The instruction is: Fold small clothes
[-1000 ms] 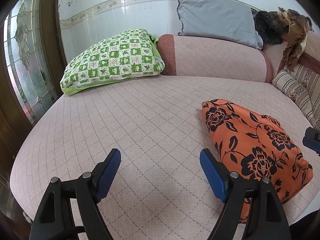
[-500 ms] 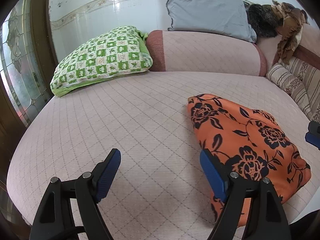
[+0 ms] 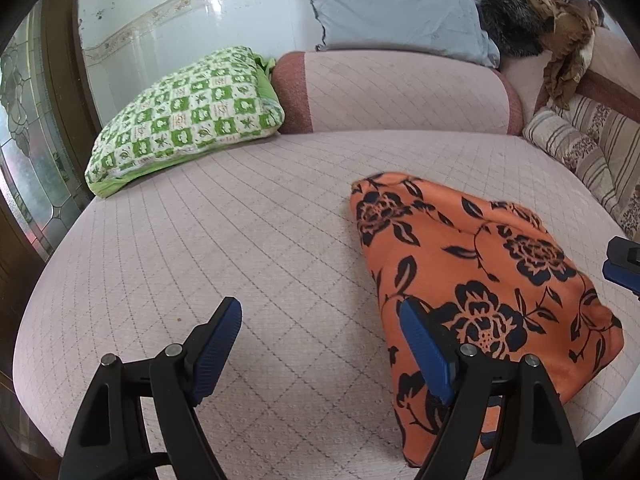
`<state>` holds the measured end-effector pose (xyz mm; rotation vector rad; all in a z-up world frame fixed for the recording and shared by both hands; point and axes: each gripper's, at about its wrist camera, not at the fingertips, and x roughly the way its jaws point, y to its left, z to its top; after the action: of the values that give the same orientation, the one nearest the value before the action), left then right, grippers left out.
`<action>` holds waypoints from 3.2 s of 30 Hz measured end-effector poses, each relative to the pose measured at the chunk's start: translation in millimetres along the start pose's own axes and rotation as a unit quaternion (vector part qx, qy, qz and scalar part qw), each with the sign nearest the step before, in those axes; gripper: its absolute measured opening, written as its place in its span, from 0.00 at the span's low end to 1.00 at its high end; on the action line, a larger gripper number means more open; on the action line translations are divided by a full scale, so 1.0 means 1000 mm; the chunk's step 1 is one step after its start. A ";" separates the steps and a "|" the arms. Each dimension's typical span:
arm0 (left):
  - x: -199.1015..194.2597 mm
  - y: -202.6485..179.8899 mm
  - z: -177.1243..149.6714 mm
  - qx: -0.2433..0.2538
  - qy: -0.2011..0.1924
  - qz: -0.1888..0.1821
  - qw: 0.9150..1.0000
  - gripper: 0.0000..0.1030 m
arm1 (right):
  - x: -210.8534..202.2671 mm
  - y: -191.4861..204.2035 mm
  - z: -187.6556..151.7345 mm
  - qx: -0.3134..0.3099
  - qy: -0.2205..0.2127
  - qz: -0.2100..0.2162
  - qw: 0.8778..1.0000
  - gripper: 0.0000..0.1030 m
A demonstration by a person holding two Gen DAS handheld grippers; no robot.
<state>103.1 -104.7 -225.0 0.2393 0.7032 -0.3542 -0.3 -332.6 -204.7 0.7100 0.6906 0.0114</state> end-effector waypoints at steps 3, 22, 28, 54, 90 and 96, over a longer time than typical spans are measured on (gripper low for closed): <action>0.017 -0.011 -0.007 0.019 0.035 0.001 0.999 0.80 | 0.022 -0.004 -0.005 0.007 0.060 -0.009 0.998 0.57; 0.053 0.006 0.024 -0.083 0.101 -0.233 0.964 0.82 | 0.015 -0.054 0.020 0.115 0.022 0.000 0.993 0.75; 0.061 -0.007 0.032 -0.042 0.106 -0.264 0.958 0.82 | 0.028 -0.089 0.026 0.179 0.048 0.016 0.983 0.75; 0.097 -0.018 0.018 -0.062 0.161 -0.299 0.939 0.82 | 0.115 -0.075 0.020 0.165 0.157 0.065 0.972 0.77; 0.005 0.071 0.017 -0.055 0.041 -0.168 0.983 0.47 | 0.118 0.062 0.002 -0.067 0.083 0.055 0.993 0.47; 0.000 0.093 0.013 -0.068 0.037 -0.153 0.985 0.47 | 0.118 0.064 0.001 -0.069 0.084 0.060 0.992 0.47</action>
<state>148.1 -24.0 -206.3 0.0124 0.8366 -0.5901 106.3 -255.9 -234.2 0.6211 0.8002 0.2295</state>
